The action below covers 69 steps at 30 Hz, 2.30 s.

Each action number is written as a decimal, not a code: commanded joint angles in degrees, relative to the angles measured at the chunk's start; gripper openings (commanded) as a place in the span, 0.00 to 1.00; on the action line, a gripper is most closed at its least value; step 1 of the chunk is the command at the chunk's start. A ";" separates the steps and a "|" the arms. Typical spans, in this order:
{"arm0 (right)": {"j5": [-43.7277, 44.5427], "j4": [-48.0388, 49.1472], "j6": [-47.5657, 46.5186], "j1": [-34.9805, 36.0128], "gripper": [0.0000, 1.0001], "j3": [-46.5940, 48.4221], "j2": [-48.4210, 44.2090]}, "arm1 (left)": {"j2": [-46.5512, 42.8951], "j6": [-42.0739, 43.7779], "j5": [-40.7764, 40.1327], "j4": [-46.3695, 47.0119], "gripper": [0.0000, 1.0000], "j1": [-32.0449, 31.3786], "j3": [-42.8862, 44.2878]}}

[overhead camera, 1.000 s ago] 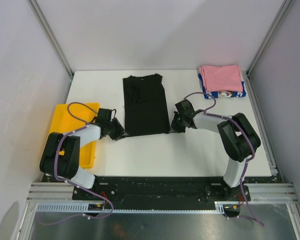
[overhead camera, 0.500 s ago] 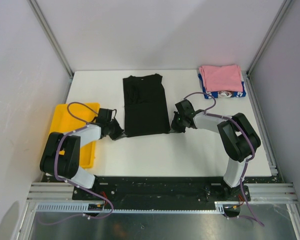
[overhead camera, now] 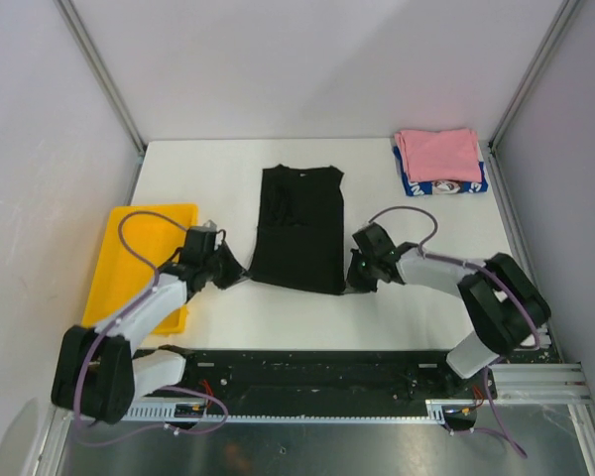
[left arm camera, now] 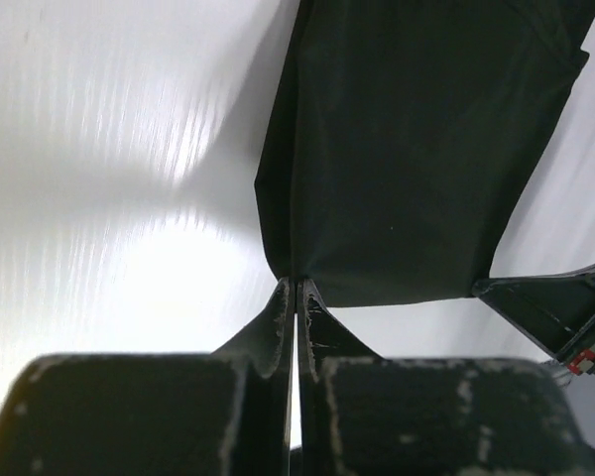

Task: Fold and stack the t-shirts
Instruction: Grab one side of the 2/3 rectangular tshirt with both arms, then fold the long partially folded tshirt into a neat square

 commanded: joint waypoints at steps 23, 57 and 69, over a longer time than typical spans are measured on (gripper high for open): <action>18.65 -21.69 21.65 19.45 0.00 -8.54 -38.79 | -31.00 -3.93 -3.43 -21.44 0.00 -10.83 -1.62; -3.15 -2.45 -4.76 -20.11 0.00 38.42 13.75 | 39.80 5.08 0.07 -8.49 0.00 2.44 56.86; -4.20 -3.51 -4.79 -21.67 0.00 58.23 35.42 | 59.88 5.26 3.04 -6.65 0.00 4.37 74.54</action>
